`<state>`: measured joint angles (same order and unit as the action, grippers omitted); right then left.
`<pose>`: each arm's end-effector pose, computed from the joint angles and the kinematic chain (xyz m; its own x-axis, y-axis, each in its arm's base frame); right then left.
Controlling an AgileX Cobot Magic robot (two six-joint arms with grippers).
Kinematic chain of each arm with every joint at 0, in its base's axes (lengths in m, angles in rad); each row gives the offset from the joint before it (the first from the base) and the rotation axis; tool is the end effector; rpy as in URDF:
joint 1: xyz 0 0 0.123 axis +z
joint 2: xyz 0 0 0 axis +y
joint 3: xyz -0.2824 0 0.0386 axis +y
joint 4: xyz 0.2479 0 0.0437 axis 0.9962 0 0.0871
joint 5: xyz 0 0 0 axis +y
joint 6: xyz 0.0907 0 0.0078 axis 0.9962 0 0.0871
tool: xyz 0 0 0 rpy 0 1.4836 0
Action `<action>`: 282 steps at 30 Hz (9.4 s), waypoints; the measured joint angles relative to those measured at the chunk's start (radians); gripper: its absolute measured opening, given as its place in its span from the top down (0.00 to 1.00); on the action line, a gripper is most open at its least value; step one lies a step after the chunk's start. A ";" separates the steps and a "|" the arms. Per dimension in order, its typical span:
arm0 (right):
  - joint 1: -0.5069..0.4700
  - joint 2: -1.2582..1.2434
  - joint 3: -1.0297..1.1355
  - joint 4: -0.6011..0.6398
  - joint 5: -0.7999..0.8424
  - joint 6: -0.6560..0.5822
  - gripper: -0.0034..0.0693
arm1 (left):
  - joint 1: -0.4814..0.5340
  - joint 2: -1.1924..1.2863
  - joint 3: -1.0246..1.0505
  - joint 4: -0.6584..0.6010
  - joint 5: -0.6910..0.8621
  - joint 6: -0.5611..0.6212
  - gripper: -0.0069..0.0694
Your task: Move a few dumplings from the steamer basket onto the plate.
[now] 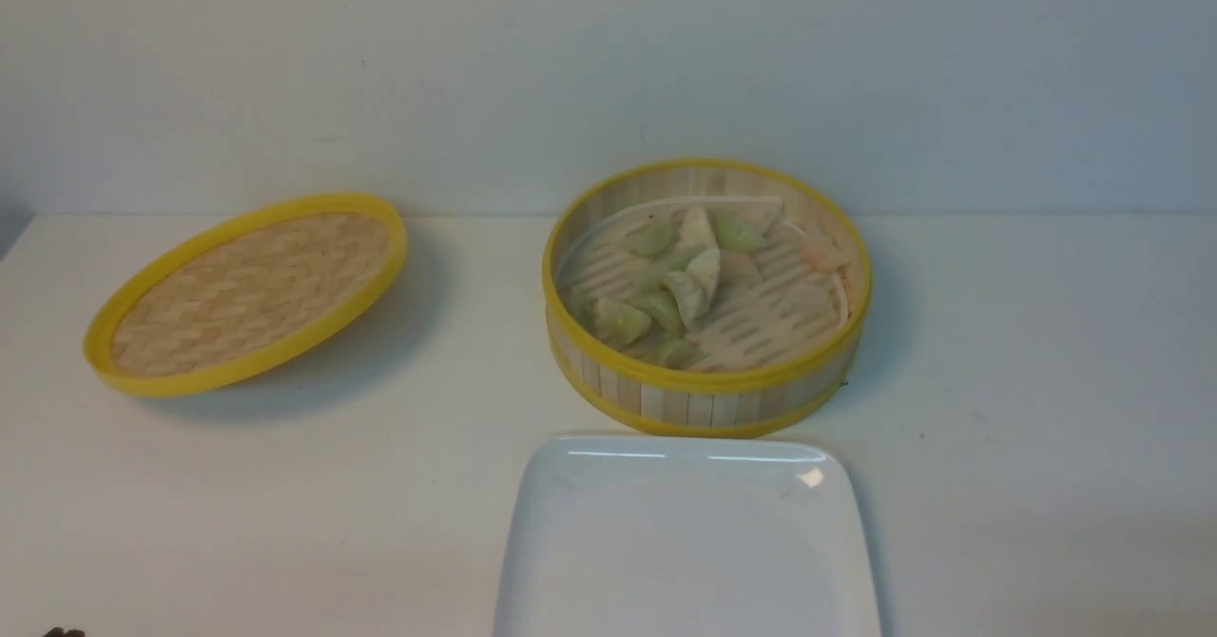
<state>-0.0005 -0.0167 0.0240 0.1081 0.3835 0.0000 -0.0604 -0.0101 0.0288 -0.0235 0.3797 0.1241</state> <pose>0.0520 0.0037 0.1716 -0.2993 0.1002 -0.9489 -0.0081 0.9942 0.1075 0.0524 -0.0040 0.1698 -0.2970 0.1202 -0.9473 0.0995 0.9905 0.0945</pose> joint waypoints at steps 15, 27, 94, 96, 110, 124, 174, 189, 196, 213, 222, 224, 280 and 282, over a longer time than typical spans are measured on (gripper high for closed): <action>0.000 0.000 0.000 -0.002 0.000 0.000 0.97 | 0.000 0.000 0.000 0.000 0.000 0.000 0.92; 0.000 0.000 0.005 0.366 -0.156 0.159 0.97 | 0.000 0.000 0.001 -0.108 -0.303 -0.169 0.92; -0.001 0.755 -0.923 0.182 0.880 -0.093 0.97 | -0.452 2.261 -1.887 -0.087 0.363 0.207 0.33; -0.001 0.755 -0.923 0.182 0.880 -0.093 0.97 | -0.452 2.282 -1.888 -0.058 0.352 0.207 0.33; -0.001 0.755 -0.923 0.185 0.880 -0.092 0.97 | -0.455 2.287 -1.913 -0.005 0.440 0.173 0.62; -0.001 0.755 -0.923 0.201 0.880 -0.090 0.97 | -0.462 1.993 -1.964 -0.090 0.772 0.157 0.62; 0.225 1.517 -1.376 0.320 0.719 -0.289 0.96 | -0.555 1.474 -1.360 -0.167 0.645 -0.034 0.92; 0.316 2.136 -1.809 0.172 0.548 -0.374 0.49 | -0.526 1.048 -1.037 -0.166 0.572 -0.095 0.92; 0.316 2.303 -1.917 0.161 0.509 -0.380 0.40 | -0.526 1.004 -1.037 -0.166 0.635 -0.096 0.92; 0.321 2.335 -1.948 0.173 0.473 -0.367 0.78 | -0.525 1.004 -1.037 -0.124 0.705 -0.095 0.92; 0.321 2.057 -1.948 0.105 0.790 -0.241 0.78 | -0.525 1.004 -1.037 -0.123 0.668 -0.095 0.92; 0.321 1.993 -1.948 0.108 0.840 -0.234 0.78 | -0.525 1.004 -1.037 -0.123 0.648 -0.095 0.92; 0.417 2.050 -1.762 -0.113 0.542 -0.110 0.27 | -0.524 1.004 -1.037 -0.194 0.616 -0.095 0.92; 0.416 2.077 -1.763 -0.123 0.526 -0.106 0.27 | -0.524 1.004 -1.037 -0.194 0.622 -0.095 0.92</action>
<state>0.4151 2.0602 -1.7389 -0.0147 0.9092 -0.1059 -0.5844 0.9936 -1.0086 -0.2171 1.0017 0.0294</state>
